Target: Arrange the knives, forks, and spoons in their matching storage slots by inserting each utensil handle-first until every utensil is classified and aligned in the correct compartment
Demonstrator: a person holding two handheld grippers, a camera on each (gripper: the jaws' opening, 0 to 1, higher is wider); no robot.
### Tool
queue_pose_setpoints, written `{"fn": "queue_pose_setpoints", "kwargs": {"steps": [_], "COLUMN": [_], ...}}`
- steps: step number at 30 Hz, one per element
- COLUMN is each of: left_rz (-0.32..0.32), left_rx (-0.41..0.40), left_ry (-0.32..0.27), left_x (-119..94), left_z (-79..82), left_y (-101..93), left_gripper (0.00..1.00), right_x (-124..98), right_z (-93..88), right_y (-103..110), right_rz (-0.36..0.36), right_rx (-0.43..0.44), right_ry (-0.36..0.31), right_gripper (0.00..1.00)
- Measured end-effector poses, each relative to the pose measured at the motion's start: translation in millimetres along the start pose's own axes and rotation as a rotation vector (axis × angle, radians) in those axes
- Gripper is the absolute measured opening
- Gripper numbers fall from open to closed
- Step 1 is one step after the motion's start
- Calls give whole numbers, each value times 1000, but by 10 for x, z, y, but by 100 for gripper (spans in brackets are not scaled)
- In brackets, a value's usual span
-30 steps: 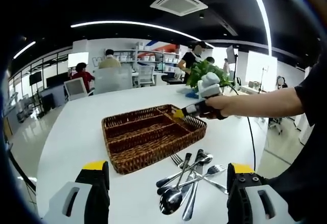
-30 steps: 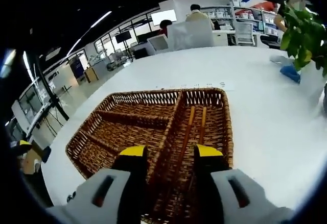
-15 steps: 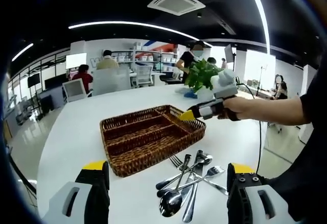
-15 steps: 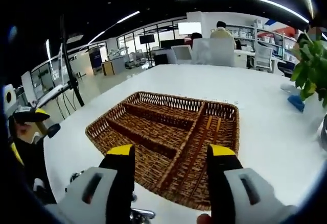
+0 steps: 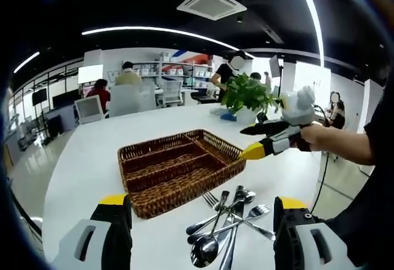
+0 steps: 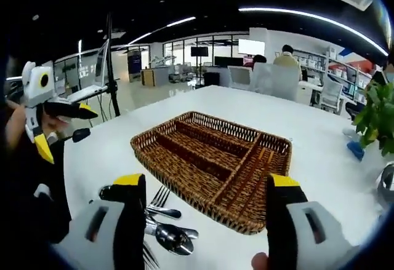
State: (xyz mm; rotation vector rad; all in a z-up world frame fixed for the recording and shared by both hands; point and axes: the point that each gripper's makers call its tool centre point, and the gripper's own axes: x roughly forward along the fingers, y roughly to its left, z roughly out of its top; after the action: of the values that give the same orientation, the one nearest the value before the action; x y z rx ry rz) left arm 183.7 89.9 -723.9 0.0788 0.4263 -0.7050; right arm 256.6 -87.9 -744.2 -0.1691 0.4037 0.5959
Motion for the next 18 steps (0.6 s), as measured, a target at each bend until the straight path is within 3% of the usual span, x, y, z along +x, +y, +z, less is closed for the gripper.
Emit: {"fn": "queue_pose_setpoints", "kwargs": {"steps": [5,18], "left_rz": [-1,-19], "left_rx": [-5,-7], "left_ry": [-17,-21], "left_x": [23,85], "left_z": [28,44], "left_y": [18,4], "left_gripper": [100,100], "right_x": [-188,-515], "right_z": [25,-170], "right_y": [91,180], "right_rz": [9,63], "right_rx": [-58,-17], "right_ry": [-22,38], "right_gripper": [91,94]}}
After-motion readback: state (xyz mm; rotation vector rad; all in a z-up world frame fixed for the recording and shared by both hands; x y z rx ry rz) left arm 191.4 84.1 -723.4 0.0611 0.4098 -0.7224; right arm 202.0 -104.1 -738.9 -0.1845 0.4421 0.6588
